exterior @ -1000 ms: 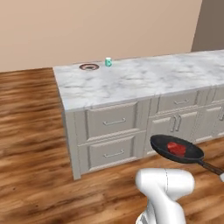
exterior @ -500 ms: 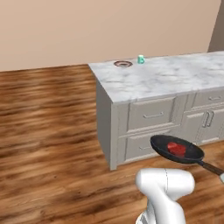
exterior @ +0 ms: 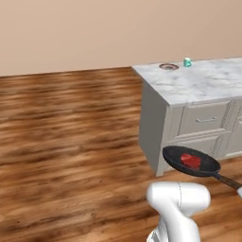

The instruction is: Pick up the pan with the steak in it and place it on the dining table. Then place the steak on the plate.

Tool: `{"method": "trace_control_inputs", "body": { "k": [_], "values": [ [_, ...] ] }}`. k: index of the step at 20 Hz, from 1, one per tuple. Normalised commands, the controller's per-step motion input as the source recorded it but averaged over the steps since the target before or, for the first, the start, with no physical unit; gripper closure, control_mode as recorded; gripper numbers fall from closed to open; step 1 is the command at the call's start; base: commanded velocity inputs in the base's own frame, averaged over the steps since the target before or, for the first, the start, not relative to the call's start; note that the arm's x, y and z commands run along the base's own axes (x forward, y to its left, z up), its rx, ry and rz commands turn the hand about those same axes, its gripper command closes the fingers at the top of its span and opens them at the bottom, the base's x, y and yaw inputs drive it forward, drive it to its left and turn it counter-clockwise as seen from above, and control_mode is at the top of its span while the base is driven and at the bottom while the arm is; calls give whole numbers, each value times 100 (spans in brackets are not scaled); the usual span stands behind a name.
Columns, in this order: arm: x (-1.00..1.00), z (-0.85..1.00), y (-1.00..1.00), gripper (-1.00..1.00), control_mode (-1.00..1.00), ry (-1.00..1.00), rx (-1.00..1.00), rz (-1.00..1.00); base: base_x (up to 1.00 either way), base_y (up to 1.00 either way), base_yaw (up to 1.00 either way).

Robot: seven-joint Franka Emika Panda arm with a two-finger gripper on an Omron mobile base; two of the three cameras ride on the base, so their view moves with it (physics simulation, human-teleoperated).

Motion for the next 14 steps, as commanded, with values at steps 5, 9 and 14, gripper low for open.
{"method": "trace_control_inputs", "body": {
  "k": [5, 9, 14],
  "values": [
    [0, 0, 0, 100, 100, 0, 0, 0, -4, 79, 5],
    [0, 0, 0, 100, 100, 0, 0, 0, 0, 11, 0],
    [0, 0, 0, 100, 100, 0, 0, 0, 28, 7, -2]
  ]
}}
